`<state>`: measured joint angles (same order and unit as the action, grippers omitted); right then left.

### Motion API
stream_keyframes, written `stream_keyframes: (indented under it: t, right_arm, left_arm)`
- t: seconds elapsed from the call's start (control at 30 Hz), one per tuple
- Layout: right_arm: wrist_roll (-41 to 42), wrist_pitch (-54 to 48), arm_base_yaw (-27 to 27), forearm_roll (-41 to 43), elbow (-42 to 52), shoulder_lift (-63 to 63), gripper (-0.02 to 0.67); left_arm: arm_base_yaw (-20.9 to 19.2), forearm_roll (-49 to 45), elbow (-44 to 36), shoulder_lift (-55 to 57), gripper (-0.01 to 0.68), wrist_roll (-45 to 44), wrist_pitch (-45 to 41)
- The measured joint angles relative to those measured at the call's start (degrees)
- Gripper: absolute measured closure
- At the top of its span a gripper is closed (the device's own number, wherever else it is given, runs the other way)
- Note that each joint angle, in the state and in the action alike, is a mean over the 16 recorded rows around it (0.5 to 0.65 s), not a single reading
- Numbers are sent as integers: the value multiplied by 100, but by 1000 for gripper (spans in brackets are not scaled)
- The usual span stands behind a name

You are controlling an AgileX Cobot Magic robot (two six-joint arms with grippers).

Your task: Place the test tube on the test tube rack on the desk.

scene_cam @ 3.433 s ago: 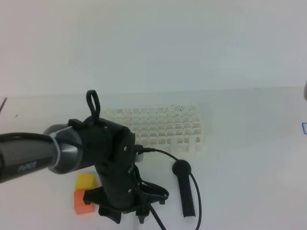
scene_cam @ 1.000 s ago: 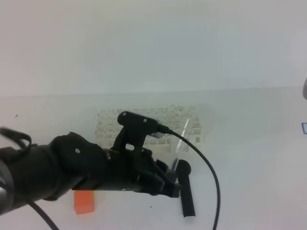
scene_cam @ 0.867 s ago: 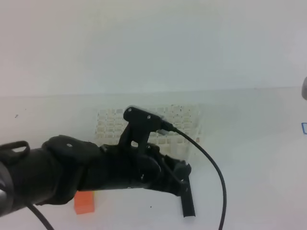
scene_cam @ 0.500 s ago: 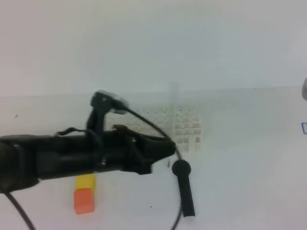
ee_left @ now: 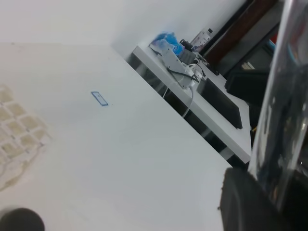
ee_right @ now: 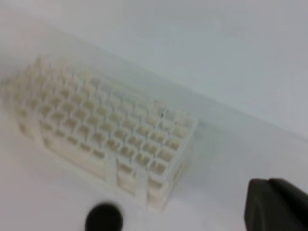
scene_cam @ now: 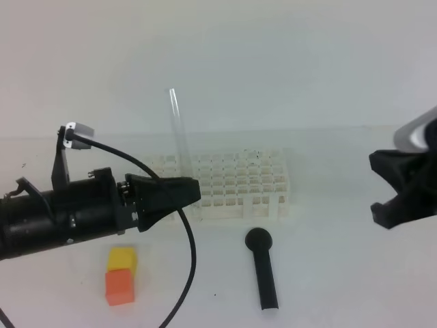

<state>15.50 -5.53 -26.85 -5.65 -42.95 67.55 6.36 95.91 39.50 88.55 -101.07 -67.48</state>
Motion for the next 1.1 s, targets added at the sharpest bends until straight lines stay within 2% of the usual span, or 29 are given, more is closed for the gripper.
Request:
stream_keyframes:
  t: [0.13,0.27,0.53,0.67,0.87,1.1]
  right_arm:
    - [-612,1117,0,106,478,16,650]
    - [-1731,1936,0,882,742,23,650]
    - [-4590,3193,0,4030,823,23,650]
    - [-5647,3629,0,5440,822,23,650]
    - [-6325,3846,0,6609,817,23,650]
    - [-6337,3674,0,6903,817,23,650]
  left_arm:
    - [-93,-11,-2,-2,561,-366,-24]
    - [-115,-73,-2,-10,561,-1011,-28]
    - [-45,-342,-7,-25,561,-2353,-38]
    - [86,-420,-59,-28,562,-2752,-44]
    - [335,-311,-294,20,562,-3232,-48]
    - [544,-54,-694,90,562,-3680,-46]
